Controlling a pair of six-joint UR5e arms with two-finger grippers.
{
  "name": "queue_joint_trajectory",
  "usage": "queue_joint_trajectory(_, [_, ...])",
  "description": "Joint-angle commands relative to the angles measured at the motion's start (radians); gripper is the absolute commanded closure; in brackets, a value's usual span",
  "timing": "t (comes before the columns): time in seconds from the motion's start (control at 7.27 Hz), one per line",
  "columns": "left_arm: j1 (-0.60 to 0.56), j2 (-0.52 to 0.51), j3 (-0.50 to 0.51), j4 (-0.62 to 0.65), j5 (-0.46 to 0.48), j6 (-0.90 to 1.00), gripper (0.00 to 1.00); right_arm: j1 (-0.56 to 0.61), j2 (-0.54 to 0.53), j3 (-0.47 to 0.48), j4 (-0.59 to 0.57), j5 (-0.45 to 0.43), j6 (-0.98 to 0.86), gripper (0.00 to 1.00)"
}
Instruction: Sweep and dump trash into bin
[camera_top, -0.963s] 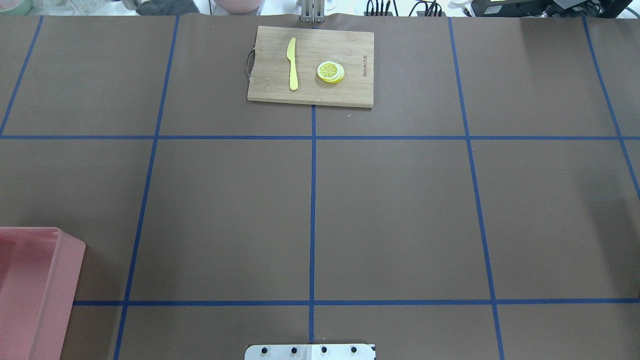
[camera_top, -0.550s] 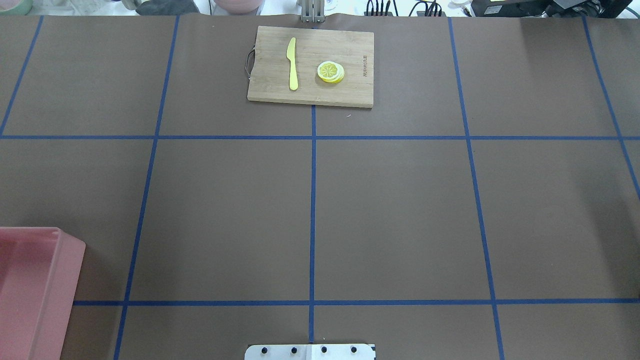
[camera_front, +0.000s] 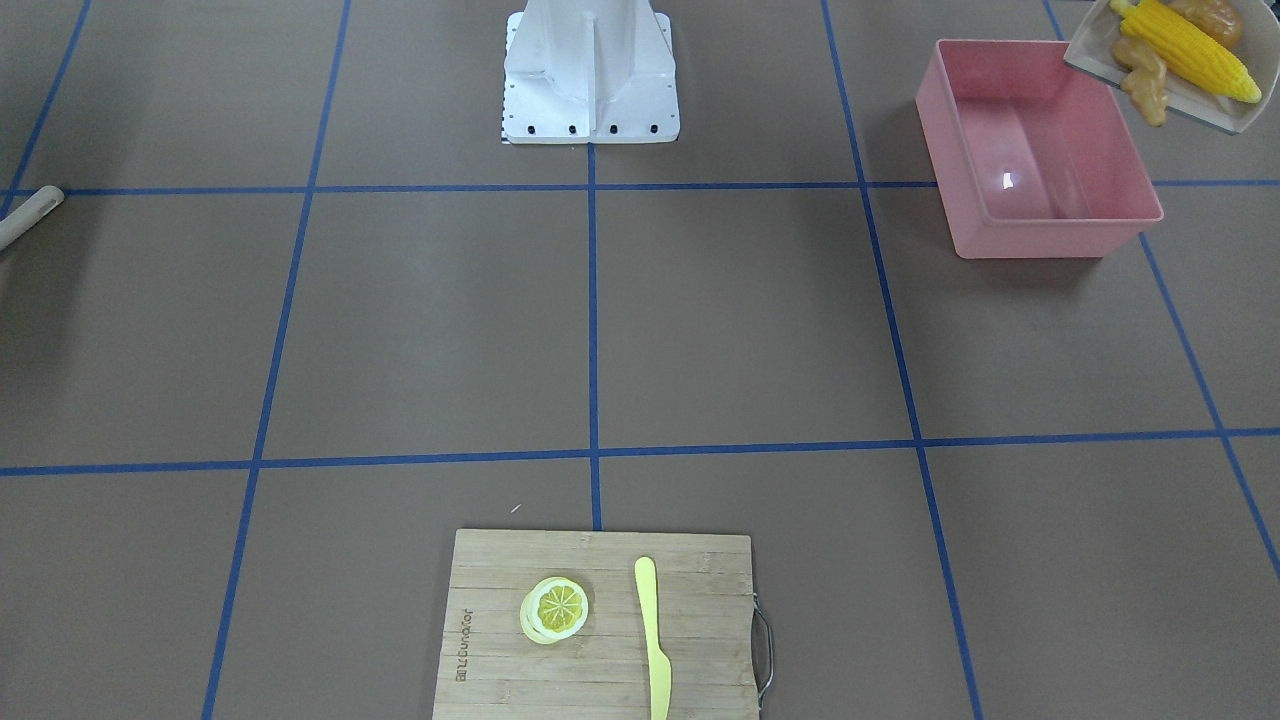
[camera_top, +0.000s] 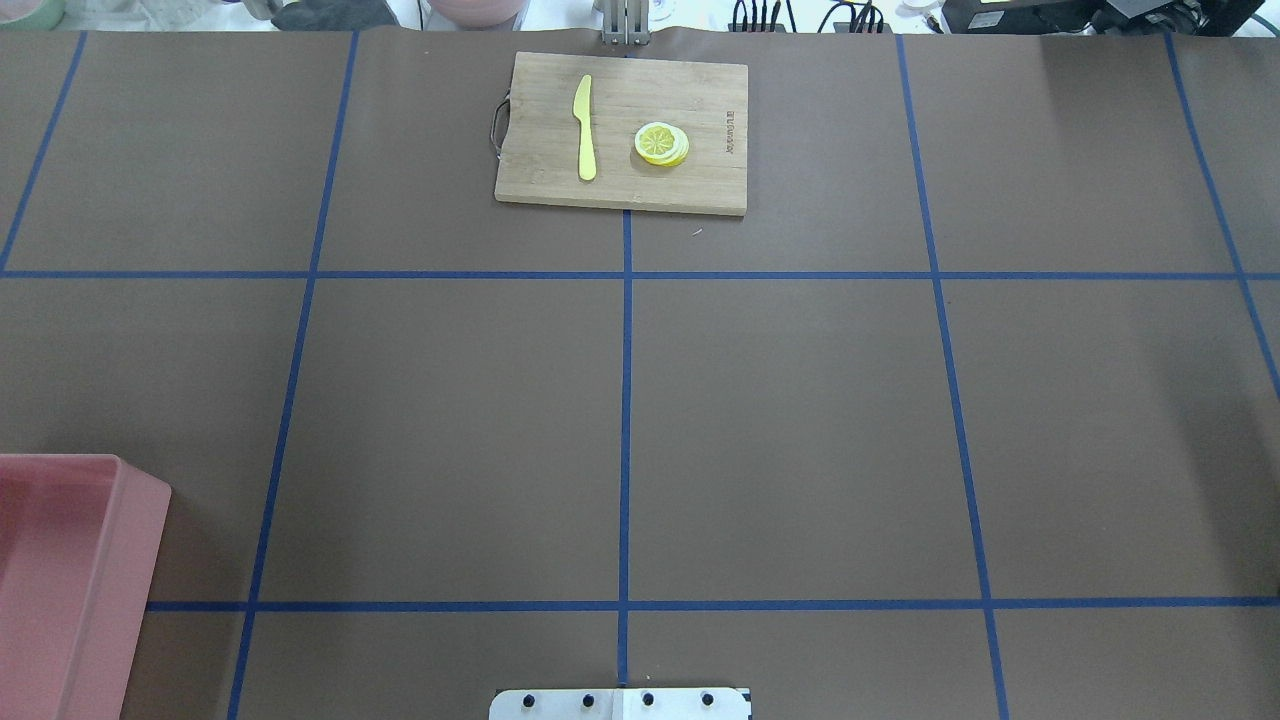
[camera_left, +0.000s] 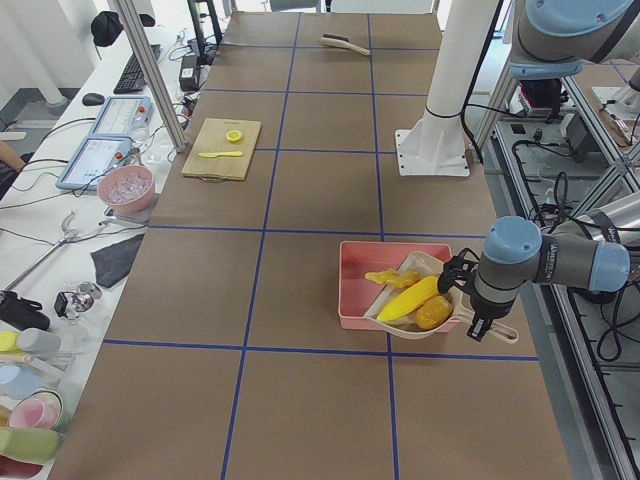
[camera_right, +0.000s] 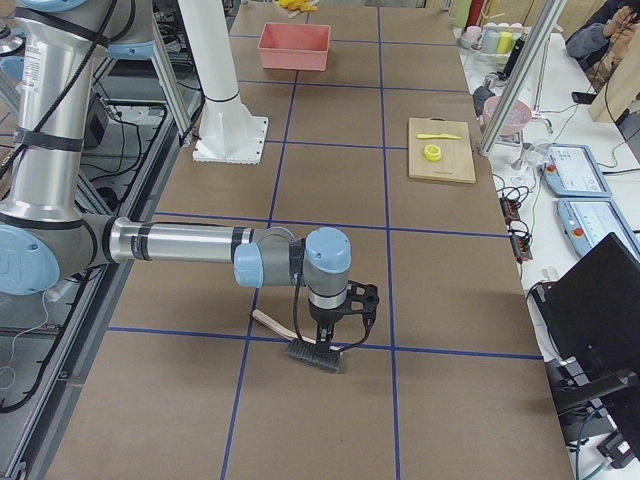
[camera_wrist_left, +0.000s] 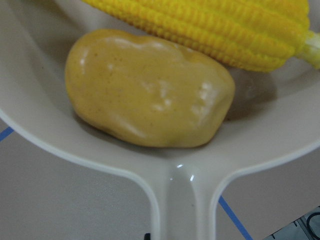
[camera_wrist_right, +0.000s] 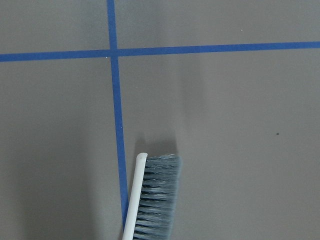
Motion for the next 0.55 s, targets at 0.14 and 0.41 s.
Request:
queue_joint_trajectory(0.14, [-0.003, -0.021, 0.012, 0.005, -0.008, -0.010, 1.00, 0.000, -0.001, 0.003, 0.000, 0.001, 0.000, 0.00])
queue_joint_trajectory(0.41, [-0.003, -0.034, 0.013, 0.003, -0.007, -0.001, 1.00, 0.000, -0.001, 0.003, 0.000, 0.001, 0.000, 0.00])
